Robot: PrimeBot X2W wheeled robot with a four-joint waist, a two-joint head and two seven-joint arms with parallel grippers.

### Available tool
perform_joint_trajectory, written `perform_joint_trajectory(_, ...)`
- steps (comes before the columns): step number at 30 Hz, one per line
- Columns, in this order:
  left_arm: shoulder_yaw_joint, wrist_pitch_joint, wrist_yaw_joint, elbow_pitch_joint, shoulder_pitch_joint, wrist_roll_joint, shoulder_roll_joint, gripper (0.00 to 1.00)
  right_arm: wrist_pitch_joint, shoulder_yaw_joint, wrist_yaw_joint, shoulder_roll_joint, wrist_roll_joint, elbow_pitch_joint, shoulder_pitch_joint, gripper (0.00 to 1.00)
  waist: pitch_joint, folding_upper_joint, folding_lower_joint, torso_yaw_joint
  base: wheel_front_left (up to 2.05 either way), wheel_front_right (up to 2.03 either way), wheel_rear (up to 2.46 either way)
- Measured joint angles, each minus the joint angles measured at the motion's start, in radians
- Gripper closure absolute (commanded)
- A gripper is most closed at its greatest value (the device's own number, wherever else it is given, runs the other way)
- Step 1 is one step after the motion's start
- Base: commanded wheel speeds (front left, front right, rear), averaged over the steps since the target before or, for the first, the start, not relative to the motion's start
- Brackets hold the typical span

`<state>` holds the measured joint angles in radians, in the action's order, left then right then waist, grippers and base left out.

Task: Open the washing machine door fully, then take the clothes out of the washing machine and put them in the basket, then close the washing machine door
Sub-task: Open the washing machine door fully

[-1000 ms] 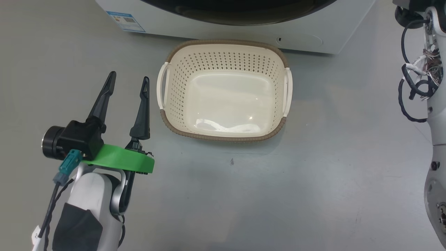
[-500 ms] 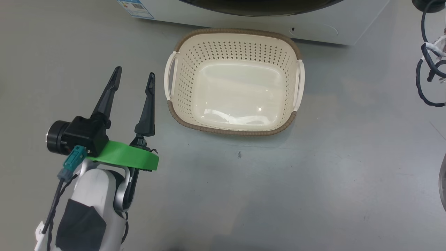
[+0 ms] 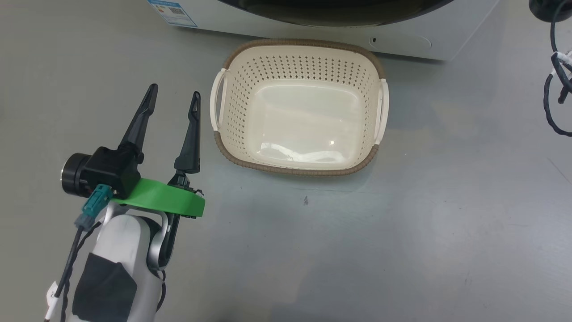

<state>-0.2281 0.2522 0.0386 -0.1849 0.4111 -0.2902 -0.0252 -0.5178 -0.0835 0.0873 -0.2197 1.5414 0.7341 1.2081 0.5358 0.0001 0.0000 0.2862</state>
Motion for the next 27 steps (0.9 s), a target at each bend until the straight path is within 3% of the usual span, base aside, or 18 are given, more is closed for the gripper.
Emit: perform_joint_trajectory(27,0.000,0.000,-0.008,-0.069,-0.009,0.009,0.000,0.00,-0.227,-0.036,0.029,0.035,0.088,0.016,-0.100,1.00,-0.101,0.0000,0.0000,-0.056,0.00,0.00,0.00)
